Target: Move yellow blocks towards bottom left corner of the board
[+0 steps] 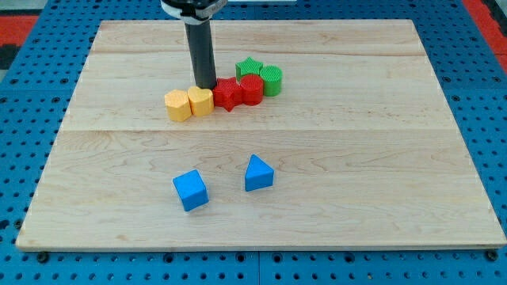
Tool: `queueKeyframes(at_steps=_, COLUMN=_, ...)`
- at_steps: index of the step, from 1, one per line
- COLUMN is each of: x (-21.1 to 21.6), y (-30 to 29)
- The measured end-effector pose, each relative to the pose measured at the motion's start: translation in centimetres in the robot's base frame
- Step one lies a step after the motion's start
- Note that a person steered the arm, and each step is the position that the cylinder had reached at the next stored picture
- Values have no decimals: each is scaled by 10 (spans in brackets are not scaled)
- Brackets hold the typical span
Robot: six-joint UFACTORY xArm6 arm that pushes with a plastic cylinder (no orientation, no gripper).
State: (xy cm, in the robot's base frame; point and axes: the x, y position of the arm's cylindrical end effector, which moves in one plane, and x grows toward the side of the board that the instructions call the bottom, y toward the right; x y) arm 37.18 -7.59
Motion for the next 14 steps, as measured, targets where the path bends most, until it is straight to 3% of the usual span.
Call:
queueKeyframes(at_steps=6, x=15, y=-10)
queueKeyframes(at_steps=8, x=43, y=-50)
queueKeyframes(at_steps=9, x=17, y=-53)
queueKeyframes(at_steps=10, x=35, y=-100)
queueKeyframes(at_steps=11, x=104, y=-116)
queueKeyframes(at_steps=12, x=123, y=-127)
queueKeyframes(at_steps=13, x=133, y=-100)
queueKeyframes(at_steps=14, x=158, y=-125)
